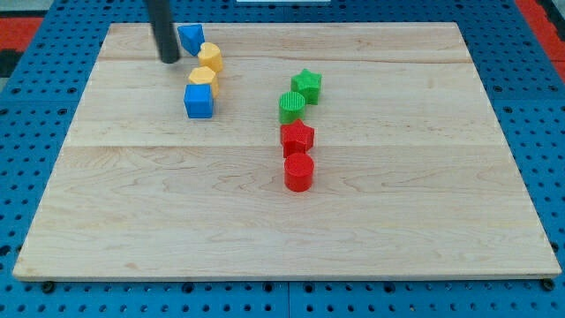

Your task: Place the blue triangle on top of the yellow heart

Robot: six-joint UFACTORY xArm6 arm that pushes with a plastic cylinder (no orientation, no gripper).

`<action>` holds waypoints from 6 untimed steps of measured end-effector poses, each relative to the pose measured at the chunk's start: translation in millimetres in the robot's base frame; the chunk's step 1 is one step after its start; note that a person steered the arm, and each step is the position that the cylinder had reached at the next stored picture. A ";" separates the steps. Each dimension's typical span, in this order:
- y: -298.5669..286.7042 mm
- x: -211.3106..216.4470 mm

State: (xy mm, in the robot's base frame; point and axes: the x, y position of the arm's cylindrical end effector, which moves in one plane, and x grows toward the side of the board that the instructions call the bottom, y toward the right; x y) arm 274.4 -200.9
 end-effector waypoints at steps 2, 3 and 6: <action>-22.2 -62.1; -6.6 -63.8; 19.8 -42.5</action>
State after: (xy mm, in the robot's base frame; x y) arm 231.9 -181.0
